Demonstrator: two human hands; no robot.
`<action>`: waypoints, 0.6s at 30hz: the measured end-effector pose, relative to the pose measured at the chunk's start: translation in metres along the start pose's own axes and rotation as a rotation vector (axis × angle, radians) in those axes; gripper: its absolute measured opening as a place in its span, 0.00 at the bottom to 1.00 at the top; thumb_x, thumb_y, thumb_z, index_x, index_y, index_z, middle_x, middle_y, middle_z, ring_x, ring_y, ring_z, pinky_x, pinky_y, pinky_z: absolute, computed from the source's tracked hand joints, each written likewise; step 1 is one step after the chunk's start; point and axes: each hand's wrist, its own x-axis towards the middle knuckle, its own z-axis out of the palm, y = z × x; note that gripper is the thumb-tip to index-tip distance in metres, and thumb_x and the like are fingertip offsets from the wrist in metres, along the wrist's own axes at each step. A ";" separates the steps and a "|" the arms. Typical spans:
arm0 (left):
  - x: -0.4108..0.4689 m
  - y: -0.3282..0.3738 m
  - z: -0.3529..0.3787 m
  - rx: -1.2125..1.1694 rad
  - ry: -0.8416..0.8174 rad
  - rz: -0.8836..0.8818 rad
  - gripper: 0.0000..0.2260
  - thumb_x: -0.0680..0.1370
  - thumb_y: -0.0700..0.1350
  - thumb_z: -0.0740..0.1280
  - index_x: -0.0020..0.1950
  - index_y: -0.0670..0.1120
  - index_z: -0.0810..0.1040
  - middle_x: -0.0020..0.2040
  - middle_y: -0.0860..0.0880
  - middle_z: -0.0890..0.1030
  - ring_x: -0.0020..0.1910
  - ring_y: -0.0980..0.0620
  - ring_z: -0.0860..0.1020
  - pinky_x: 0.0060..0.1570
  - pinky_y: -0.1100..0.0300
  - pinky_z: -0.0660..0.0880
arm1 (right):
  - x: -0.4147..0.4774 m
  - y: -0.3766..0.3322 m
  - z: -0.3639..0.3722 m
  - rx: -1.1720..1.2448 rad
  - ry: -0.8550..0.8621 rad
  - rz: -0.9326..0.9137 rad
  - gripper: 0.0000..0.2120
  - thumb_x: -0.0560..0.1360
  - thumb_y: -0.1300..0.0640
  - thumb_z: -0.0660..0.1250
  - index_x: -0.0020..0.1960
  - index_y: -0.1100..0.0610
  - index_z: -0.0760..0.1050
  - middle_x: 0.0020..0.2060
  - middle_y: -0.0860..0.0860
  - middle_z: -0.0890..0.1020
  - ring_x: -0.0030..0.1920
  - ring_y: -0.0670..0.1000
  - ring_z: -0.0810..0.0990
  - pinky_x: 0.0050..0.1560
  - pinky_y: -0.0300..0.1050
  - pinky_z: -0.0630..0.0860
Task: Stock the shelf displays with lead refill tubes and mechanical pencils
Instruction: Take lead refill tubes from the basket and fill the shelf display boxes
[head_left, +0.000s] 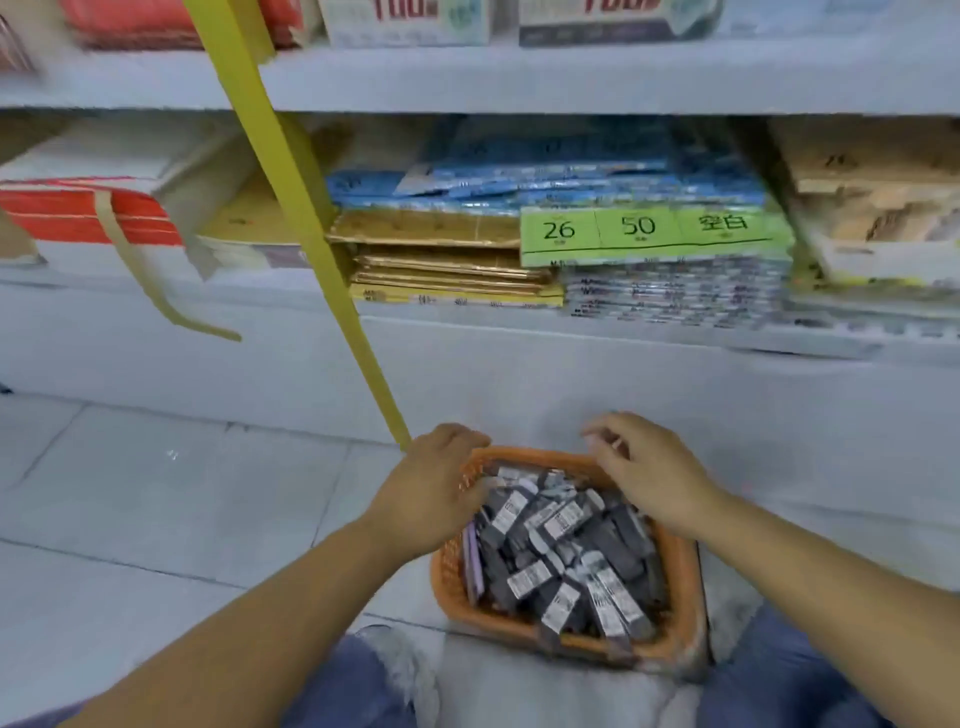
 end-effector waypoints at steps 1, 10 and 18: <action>0.000 -0.007 0.023 -0.027 -0.048 -0.060 0.21 0.81 0.51 0.66 0.73 0.49 0.71 0.70 0.48 0.71 0.69 0.47 0.70 0.67 0.58 0.65 | -0.007 0.026 0.021 -0.030 -0.050 0.086 0.05 0.80 0.51 0.63 0.51 0.42 0.74 0.46 0.40 0.79 0.49 0.47 0.79 0.49 0.40 0.74; 0.018 -0.048 0.148 -0.117 -0.199 -0.376 0.25 0.79 0.53 0.68 0.75 0.49 0.69 0.74 0.47 0.70 0.75 0.47 0.64 0.72 0.55 0.61 | -0.012 0.105 0.116 -0.070 -0.291 0.368 0.25 0.80 0.48 0.62 0.74 0.42 0.60 0.68 0.56 0.67 0.69 0.59 0.67 0.65 0.48 0.66; 0.056 -0.059 0.172 -0.159 -0.179 -0.476 0.24 0.78 0.57 0.68 0.72 0.53 0.70 0.68 0.52 0.74 0.67 0.49 0.71 0.69 0.52 0.68 | 0.020 0.098 0.159 -0.183 -0.267 0.511 0.26 0.77 0.35 0.56 0.72 0.42 0.61 0.68 0.59 0.63 0.69 0.61 0.64 0.65 0.55 0.70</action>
